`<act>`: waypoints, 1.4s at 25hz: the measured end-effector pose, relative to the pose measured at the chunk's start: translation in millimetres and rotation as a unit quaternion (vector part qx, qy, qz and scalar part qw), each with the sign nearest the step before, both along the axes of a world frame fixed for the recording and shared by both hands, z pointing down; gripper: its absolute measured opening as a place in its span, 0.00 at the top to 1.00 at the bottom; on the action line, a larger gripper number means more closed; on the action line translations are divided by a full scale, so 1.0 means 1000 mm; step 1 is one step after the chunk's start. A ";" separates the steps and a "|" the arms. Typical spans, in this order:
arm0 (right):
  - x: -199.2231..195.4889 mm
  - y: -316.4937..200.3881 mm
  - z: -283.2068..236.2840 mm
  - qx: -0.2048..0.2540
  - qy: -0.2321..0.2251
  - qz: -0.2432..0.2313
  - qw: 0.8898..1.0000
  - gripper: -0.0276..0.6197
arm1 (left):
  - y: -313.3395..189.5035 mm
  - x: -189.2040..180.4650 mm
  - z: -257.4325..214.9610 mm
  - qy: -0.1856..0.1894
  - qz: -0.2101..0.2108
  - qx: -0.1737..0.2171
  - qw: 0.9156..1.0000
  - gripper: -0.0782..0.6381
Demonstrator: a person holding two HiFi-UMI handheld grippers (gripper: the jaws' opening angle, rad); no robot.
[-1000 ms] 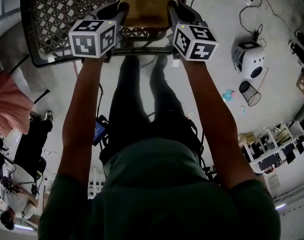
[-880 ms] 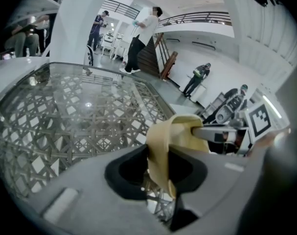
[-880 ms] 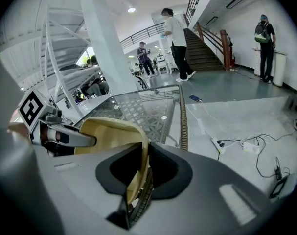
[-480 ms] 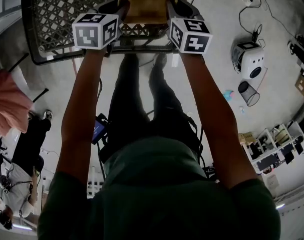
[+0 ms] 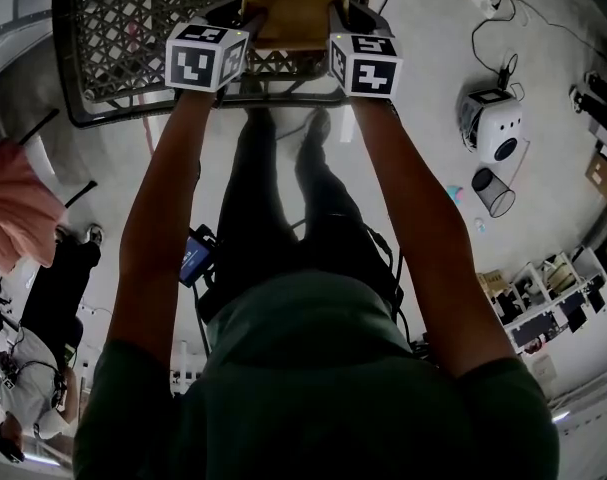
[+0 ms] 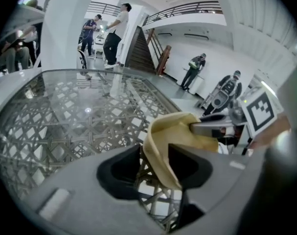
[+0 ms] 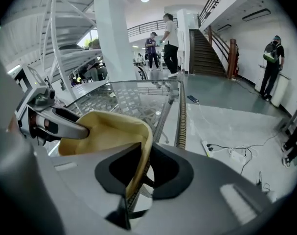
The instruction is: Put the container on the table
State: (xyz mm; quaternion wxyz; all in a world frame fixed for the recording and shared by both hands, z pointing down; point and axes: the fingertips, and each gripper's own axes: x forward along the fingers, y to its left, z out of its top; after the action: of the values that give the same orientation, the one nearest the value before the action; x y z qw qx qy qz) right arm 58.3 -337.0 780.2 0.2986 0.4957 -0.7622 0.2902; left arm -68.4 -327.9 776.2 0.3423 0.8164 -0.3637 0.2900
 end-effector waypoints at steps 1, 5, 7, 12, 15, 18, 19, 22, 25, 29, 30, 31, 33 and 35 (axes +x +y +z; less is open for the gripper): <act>0.001 0.001 0.003 -0.004 0.005 0.000 1.000 0.86 | 0.000 0.000 0.000 -0.001 0.000 0.002 1.000 0.62; 0.004 0.000 0.005 -0.016 0.016 -0.006 1.000 0.80 | -0.004 -0.007 -0.007 -0.002 -0.009 0.014 1.000 0.51; 0.004 -0.001 0.001 -0.018 0.016 -0.010 1.000 0.75 | -0.006 -0.010 -0.013 -0.003 -0.014 0.020 1.000 0.48; 0.006 -0.004 -0.023 -0.001 0.022 -0.010 1.000 0.75 | -0.005 -0.017 -0.036 -0.003 -0.017 0.033 0.999 0.49; 0.007 -0.008 -0.047 0.017 0.025 -0.007 1.000 0.75 | -0.006 -0.020 -0.060 -0.001 -0.014 0.050 0.999 0.57; 0.005 -0.008 -0.082 0.041 0.020 -0.006 0.999 0.76 | -0.005 -0.025 -0.098 0.005 -0.015 0.071 0.997 0.67; 0.003 -0.008 -0.097 0.050 0.016 -0.007 0.999 0.78 | -0.004 -0.028 -0.113 0.008 -0.016 0.079 0.997 0.72; -0.004 -0.012 -0.140 0.088 0.001 -0.016 0.996 0.87 | -0.009 -0.036 -0.155 0.015 -0.021 0.115 0.993 0.85; -0.010 -0.006 -0.190 0.122 -0.025 -0.029 0.992 0.95 | -0.003 -0.036 -0.201 0.026 -0.020 0.144 0.989 0.89; -0.023 0.001 -0.277 0.176 -0.069 -0.063 0.980 0.95 | 0.003 -0.036 -0.276 0.035 -0.010 0.192 0.981 0.89; -0.026 0.005 -0.298 0.190 -0.079 -0.072 0.976 0.95 | 0.007 -0.036 -0.294 0.036 -0.006 0.203 0.978 0.89; -0.028 0.010 -0.319 0.204 -0.088 -0.081 0.972 0.95 | 0.011 -0.036 -0.311 0.038 -0.003 0.213 0.976 0.89; -0.030 0.021 -0.360 0.230 -0.105 -0.098 0.962 0.95 | 0.021 -0.034 -0.343 0.042 0.005 0.233 0.972 0.89; -0.030 0.034 -0.400 0.256 -0.122 -0.113 0.952 0.95 | 0.033 -0.030 -0.376 0.044 0.012 0.254 0.966 0.89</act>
State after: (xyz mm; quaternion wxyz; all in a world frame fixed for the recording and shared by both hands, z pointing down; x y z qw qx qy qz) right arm 28.7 -303.1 380.6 0.0973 0.4271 -0.8924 0.1078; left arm -98.7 -295.4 400.1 0.1361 0.8929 -0.4000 0.1558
